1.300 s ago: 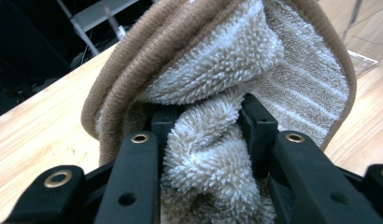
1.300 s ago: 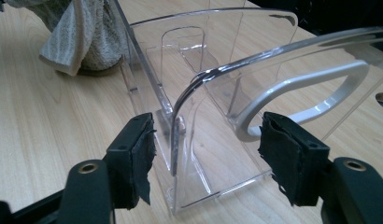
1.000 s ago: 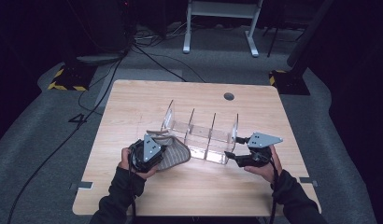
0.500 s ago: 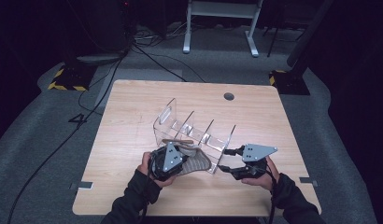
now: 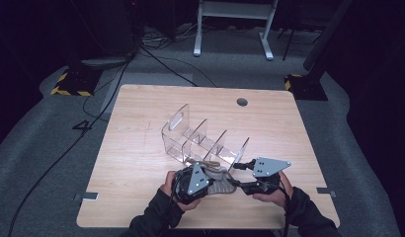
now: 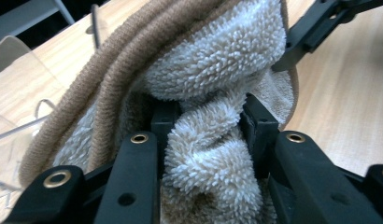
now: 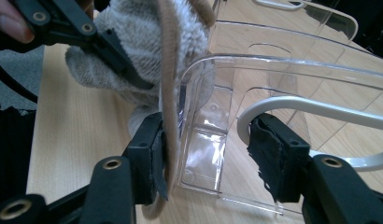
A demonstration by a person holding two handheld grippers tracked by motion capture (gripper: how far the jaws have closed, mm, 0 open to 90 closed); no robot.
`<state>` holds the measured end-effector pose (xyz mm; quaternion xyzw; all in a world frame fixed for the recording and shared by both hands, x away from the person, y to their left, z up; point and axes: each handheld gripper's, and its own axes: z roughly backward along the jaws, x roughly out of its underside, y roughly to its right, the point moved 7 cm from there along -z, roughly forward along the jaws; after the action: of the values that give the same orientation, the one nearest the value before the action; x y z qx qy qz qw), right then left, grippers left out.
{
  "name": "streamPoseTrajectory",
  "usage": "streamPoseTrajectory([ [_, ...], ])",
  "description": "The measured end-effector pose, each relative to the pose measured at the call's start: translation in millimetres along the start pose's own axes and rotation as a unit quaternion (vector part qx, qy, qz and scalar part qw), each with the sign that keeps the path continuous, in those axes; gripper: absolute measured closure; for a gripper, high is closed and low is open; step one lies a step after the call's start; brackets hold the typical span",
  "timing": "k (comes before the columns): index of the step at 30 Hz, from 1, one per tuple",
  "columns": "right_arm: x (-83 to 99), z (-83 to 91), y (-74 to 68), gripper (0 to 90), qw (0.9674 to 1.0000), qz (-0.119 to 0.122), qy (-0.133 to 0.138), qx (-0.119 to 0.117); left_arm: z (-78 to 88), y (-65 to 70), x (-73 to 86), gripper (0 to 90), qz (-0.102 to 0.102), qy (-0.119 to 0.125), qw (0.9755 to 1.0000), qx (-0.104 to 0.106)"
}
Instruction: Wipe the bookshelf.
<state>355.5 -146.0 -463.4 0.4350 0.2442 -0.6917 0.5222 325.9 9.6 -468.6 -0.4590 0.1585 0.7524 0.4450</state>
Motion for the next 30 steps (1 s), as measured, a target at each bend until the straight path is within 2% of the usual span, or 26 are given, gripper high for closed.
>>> streamPoseTrajectory([
  [3,-0.4,0.0,-2.3,47.3,1.0000,0.002,0.000,-0.002,1.2,2.1,0.6,64.7,-0.010,-0.002,0.9999,0.000],
  [6,1.0,0.5,-2.7,47.2,1.0000,0.005,-0.003,-0.003,2.2,0.4,2.2,64.7,-0.007,-0.004,1.0000,-0.001],
  [8,2.3,4.0,-0.8,46.4,1.0000,0.009,-0.003,0.000,3.4,-2.7,5.7,64.6,-0.009,-0.010,0.9999,-0.008],
  [9,2.8,10.4,2.0,45.7,1.0000,0.004,0.003,0.004,5.6,-7.8,11.9,64.4,-0.009,-0.020,0.9996,-0.016],
  [12,4.4,19.0,7.5,44.1,0.9998,0.001,0.006,0.016,8.5,-12.4,16.9,64.4,-0.006,-0.026,0.9993,-0.027],
  [15,6.9,33.4,21.8,42.6,0.9989,-0.012,0.017,0.042,16.9,-25.2,25.8,64.3,0.003,-0.033,0.9984,-0.046],
  [17,8.3,41.1,34.0,40.9,0.9975,-0.026,0.024,0.061,24.0,-34.9,31.4,64.3,-0.001,-0.033,0.9971,-0.068],
  [18,8.9,43.7,39.6,40.0,0.9967,-0.031,0.026,0.070,27.8,-43.7,35.7,64.3,-0.015,-0.043,0.9947,-0.093],
  [19,9.5,45.9,45.7,39.4,0.9961,-0.037,0.029,0.074,31.8,-54.4,40.6,64.3,-0.019,-0.053,0.9922,-0.111],
  [20,9.7,46.8,51.3,38.6,0.9956,-0.040,0.030,0.079,35.6,-64.8,44.1,64.4,-0.008,-0.052,0.9909,-0.124],
  [21,9.7,46.8,51.3,38.6,0.9956,-0.040,0.030,0.079,35.6,-64.8,44.1,64.4,-0.008,-0.052,0.9909,-0.124],
  [23,9.1,46.4,59.4,37.3,0.9948,-0.047,0.032,0.084,43.5,-88.4,52.2,64.5,0.030,-0.046,0.9886,-0.141],
  [24,8.5,45.4,62.5,36.9,0.9948,-0.048,0.030,0.084,46.6,-97.6,55.7,64.5,0.042,-0.045,0.9869,-0.149],
  [25,7.9,44.5,65.5,36.9,0.9947,-0.045,0.027,0.088,50.8,-109.7,60.2,64.5,0.065,-0.041,0.9849,-0.155],
  [28,4.6,38.0,74.6,35.2,0.9956,-0.051,0.027,0.074,53.8,-129.9,67.9,64.5,0.092,-0.041,0.9799,-0.172],
  [30,4.4,31.2,79.5,34.0,0.9961,-0.049,0.023,0.070,52.0,-136.3,69.1,64.5,0.101,-0.041,0.9793,-0.170],
])
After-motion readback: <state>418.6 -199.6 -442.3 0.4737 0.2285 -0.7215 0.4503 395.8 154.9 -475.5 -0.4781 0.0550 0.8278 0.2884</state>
